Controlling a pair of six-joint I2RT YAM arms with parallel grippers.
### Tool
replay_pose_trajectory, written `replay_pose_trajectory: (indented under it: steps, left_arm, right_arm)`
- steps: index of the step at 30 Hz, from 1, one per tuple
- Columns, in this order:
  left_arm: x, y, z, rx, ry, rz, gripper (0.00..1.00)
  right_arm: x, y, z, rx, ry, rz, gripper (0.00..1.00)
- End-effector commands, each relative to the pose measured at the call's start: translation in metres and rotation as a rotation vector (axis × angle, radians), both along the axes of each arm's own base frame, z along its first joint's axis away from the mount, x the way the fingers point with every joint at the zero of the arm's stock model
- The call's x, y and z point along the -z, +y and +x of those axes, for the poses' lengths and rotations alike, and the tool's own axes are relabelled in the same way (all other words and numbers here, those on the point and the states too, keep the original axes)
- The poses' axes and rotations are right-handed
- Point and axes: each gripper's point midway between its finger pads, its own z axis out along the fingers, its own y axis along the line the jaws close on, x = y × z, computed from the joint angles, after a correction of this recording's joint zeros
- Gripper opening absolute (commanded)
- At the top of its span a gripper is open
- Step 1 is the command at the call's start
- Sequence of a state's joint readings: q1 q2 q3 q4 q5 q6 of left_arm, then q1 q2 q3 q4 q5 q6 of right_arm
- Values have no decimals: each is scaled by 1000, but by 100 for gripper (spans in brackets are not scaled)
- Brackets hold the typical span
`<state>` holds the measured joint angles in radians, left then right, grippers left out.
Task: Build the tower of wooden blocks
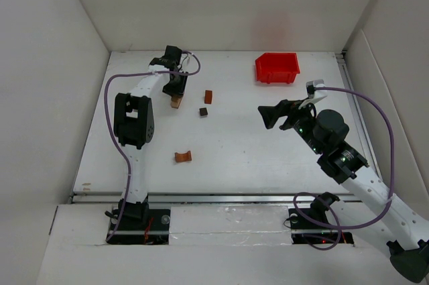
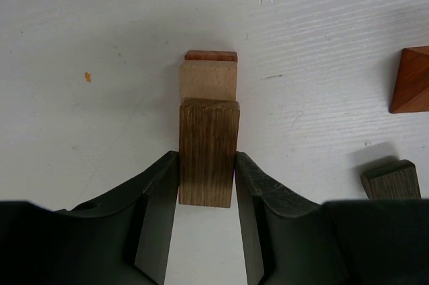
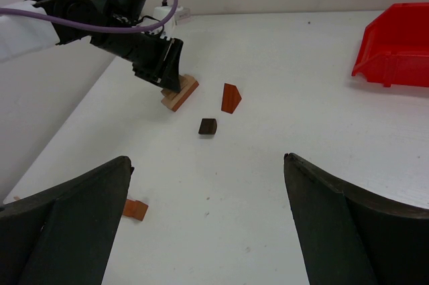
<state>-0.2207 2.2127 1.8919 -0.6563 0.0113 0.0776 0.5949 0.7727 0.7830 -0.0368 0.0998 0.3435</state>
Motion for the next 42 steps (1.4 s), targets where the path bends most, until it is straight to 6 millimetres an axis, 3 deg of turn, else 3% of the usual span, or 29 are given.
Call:
replay_pose_trajectory:
  steps: [1,10,13,15,18,21,22,24,25,27,28,29,30,33,35,37,39,40,41,42]
  left_arm:
    - [-7,1,3,-12,-12,-6,35]
    - [-5,1,2,-23,-5,-8,46]
    - [-10,10,3,-46,-20,33,55]
    - [-18,13,4,-64,-39,45,99]
    - [-42,17,6,-83,-92,48,99]
    - [-78,16,7,-90,-169,23,99]
    - [-100,17,6,-103,-211,13,99]
    - [-124,23,5,-171,-270,9,99]
    - [-151,27,3,-206,-343,-8,99]
    - [-158,24,-8,-224,-376,-56,99]
    - [-195,21,-9,-231,-493,-124,99]
    - [-184,18,-18,-221,-478,-142,99]
    - [-199,9,-26,-178,-503,-200,99]
    - [-201,-8,-36,-119,-456,-299,99]
    - [-189,-20,-43,-94,-366,-345,99]
    - [-172,-52,-54,-46,-285,-390,99]
    - [-154,-61,-53,-109,-271,-309,99]
    - [-145,-80,-61,-96,-254,-273,99]
    - [-132,-80,-61,-161,-244,-215,99]
    - [-133,-81,-59,-161,-252,-219,99]
  right_arm:
    - [-14,-5,1,18,-51,19,100]
    - [-13,-4,1,17,-49,19,100]
    - [-13,-4,1,15,-48,18,100]
    - [-13,-4,1,15,-48,18,100]
    - [-12,-3,2,13,-46,16,100]
    - [-11,-3,2,13,-44,15,100]
    - [-11,-3,2,15,-44,13,100]
    - [-12,-3,3,16,-45,14,100]
    - [-11,-3,3,17,-45,14,100]
    - [-11,-4,3,18,-45,14,100]
    - [-12,-4,3,21,-46,15,100]
    - [-12,-4,3,20,-46,15,100]
    - [-11,-4,3,23,-44,13,100]
    - [-10,-4,4,24,-41,11,100]
    - [-10,-4,4,23,-42,10,100]
    - [-11,-5,4,27,-44,13,100]
    - [-10,-7,6,42,-39,11,100]
    - [-11,-8,6,50,-44,13,100]
    - [-10,-10,7,58,-47,2,100]
    - [-8,-9,8,58,-43,0,100]
